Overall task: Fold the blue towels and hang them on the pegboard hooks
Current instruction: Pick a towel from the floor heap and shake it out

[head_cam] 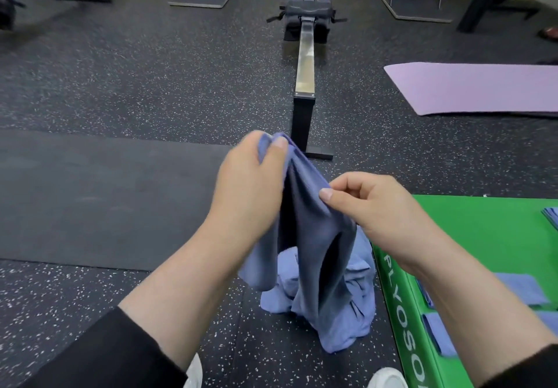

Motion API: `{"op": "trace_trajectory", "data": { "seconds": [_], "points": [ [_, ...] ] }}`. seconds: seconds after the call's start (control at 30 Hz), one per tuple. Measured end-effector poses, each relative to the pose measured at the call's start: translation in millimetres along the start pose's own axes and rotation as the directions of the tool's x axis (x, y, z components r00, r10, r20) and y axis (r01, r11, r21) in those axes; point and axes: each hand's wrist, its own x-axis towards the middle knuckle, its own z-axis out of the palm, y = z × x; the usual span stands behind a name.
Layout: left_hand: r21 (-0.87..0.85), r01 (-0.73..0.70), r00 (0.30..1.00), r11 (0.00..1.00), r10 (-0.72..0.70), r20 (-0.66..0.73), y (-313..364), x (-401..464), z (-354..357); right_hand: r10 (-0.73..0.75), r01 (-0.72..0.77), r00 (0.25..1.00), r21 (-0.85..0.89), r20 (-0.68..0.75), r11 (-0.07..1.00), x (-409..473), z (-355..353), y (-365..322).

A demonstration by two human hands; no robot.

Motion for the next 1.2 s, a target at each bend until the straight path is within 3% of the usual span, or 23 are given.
{"op": "trace_trajectory", "data": {
  "seconds": [0.1, 0.17, 0.3, 0.4, 0.5, 0.7, 0.9, 1.0, 1.1, 1.2],
  "points": [
    [-0.14, 0.044, 0.986, 0.989, -0.065, -0.152, -10.2, 15.9, -13.9, -0.002, 0.0, 1.0, -0.075, -0.018, 0.997, 1.7, 0.1, 7.3],
    [-0.059, 0.065, 0.988, 0.996, -0.073, -0.135, -14.2, 21.7, -20.2, -0.038, 0.028, 0.995, -0.105, -0.095, 0.994, 4.0, -0.9, 10.4],
    [0.244, -0.038, 0.991, 0.969, 0.005, 0.134, -7.9, 12.4, -15.7, -0.097, 0.082, 0.984, -0.098, -0.152, 0.992, 4.3, 1.4, 4.2],
    [0.308, -0.149, 0.909, 0.94, 0.008, 0.416, -4.6, -1.3, -2.3, -0.155, 0.142, 0.983, -0.121, -0.101, 0.982, 3.9, 5.5, 0.2],
    [0.31, -0.196, 0.858, 0.93, 0.01, 0.514, -8.0, -8.7, 6.3, -0.195, 0.187, 0.98, -0.135, -0.049, 0.973, 2.6, 7.3, -1.9],
    [0.413, -0.191, 0.903, 0.891, -0.006, 0.43, -11.8, -5.5, 6.5, -0.168, 0.159, 0.984, -0.139, -0.062, 0.978, 2.6, 3.3, 3.6],
    [0.331, -0.005, 1.0, 0.944, -0.002, 0.022, -10.9, 10.4, -15.1, -0.109, 0.103, 0.994, -0.223, -0.012, 0.969, 1.3, 0.4, 5.0],
    [0.316, 0.047, 0.998, 0.948, -0.028, -0.062, -18.7, 19.5, -29.5, -0.11, 0.104, 0.99, -0.073, -0.088, 0.992, 0.6, 0.1, 2.3],
    [0.299, 0.019, 0.999, 0.954, -0.027, 0.023, -17.7, 13.5, -29.0, -0.099, 0.107, 0.989, 0.068, -0.11, 0.992, 0.5, 0.8, 0.8],
    [0.296, -0.096, 0.952, 0.95, 0.0, 0.308, -7.6, -2.6, -20.0, -0.132, 0.138, 0.987, 0.058, -0.092, 0.989, 0.8, 4.3, 0.3]
  ]
}}
